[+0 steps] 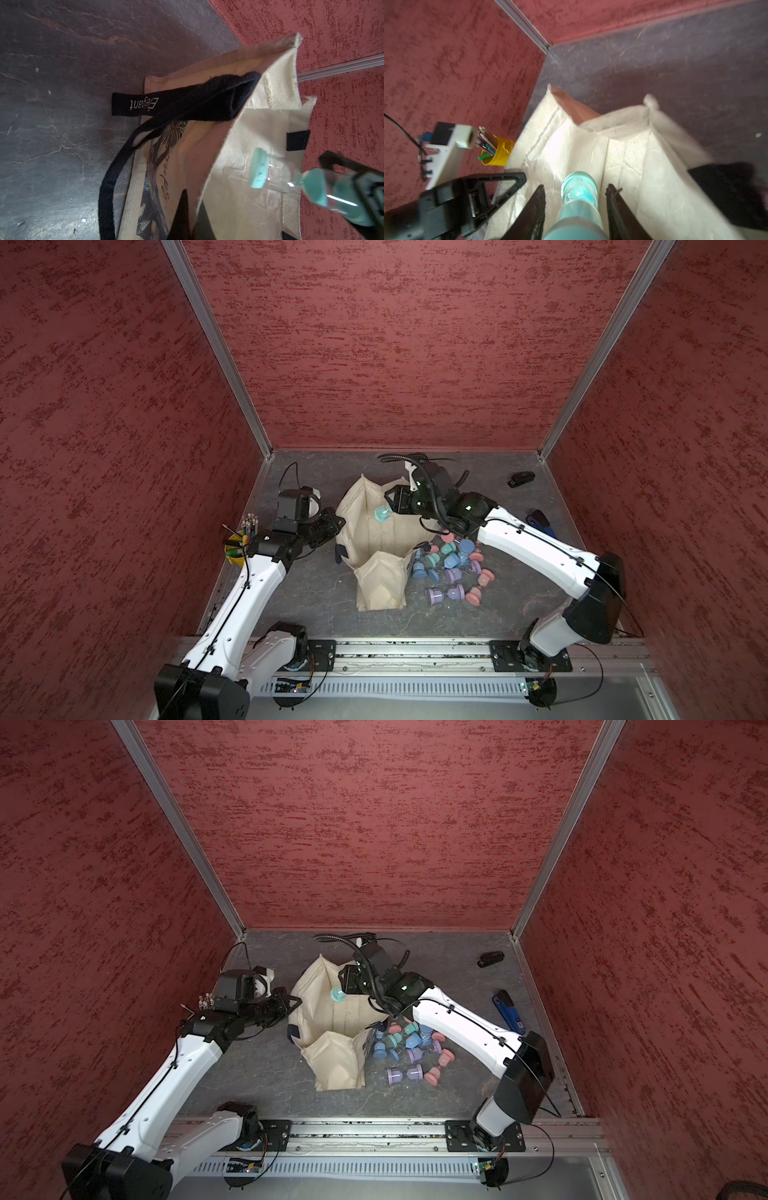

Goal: Put the hourglass into the canvas bag
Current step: Place the hourglass in the canvas bag, then pick up the hourglass from the center of the board.

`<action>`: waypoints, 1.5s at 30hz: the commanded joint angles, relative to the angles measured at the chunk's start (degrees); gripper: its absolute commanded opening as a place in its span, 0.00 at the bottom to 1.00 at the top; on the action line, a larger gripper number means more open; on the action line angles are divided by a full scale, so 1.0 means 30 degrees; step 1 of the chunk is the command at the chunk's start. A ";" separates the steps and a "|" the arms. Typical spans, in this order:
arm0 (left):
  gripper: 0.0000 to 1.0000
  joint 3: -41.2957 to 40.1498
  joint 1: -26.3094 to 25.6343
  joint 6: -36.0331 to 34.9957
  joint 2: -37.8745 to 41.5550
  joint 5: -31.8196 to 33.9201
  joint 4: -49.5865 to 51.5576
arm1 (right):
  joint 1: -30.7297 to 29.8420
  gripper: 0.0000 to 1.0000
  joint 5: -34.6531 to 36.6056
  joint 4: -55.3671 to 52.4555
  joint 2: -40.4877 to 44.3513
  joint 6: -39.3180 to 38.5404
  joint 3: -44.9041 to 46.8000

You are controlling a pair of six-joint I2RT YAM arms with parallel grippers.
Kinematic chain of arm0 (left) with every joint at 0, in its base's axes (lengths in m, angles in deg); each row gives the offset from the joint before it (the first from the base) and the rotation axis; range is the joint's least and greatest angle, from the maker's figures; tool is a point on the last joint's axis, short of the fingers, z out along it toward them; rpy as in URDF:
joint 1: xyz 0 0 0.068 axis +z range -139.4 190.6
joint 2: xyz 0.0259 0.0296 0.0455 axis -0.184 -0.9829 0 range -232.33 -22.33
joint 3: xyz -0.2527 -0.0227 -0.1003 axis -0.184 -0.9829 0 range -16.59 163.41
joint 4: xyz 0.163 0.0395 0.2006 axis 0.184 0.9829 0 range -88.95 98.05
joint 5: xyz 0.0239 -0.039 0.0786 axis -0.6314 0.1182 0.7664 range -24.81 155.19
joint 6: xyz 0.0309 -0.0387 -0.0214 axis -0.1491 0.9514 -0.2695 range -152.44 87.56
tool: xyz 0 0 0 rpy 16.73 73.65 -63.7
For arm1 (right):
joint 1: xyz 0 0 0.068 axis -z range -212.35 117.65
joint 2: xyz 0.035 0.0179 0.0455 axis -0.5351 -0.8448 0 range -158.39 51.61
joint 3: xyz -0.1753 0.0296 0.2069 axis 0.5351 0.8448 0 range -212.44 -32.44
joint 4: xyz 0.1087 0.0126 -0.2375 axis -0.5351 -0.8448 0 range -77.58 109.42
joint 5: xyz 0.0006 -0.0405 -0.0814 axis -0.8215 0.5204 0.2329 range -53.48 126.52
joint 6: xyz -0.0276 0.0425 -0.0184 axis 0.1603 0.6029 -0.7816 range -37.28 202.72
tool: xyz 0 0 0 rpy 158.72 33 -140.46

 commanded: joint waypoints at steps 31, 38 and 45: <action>0.29 -0.0427 0.0199 -0.1191 0.0993 -0.0201 0.0609 | -0.0154 0.64 0.3341 -0.2531 -0.0159 -0.0320 -0.2461; 0.21 -0.0357 0.0207 -0.1274 0.0878 -0.0355 0.0494 | 0.0884 0.73 0.8082 -0.4028 0.3318 0.1000 -0.0649; 0.15 -0.0229 0.0228 -0.1182 0.0724 -0.0496 0.0404 | 0.4681 0.74 0.7752 -0.3343 0.7939 0.2882 0.5376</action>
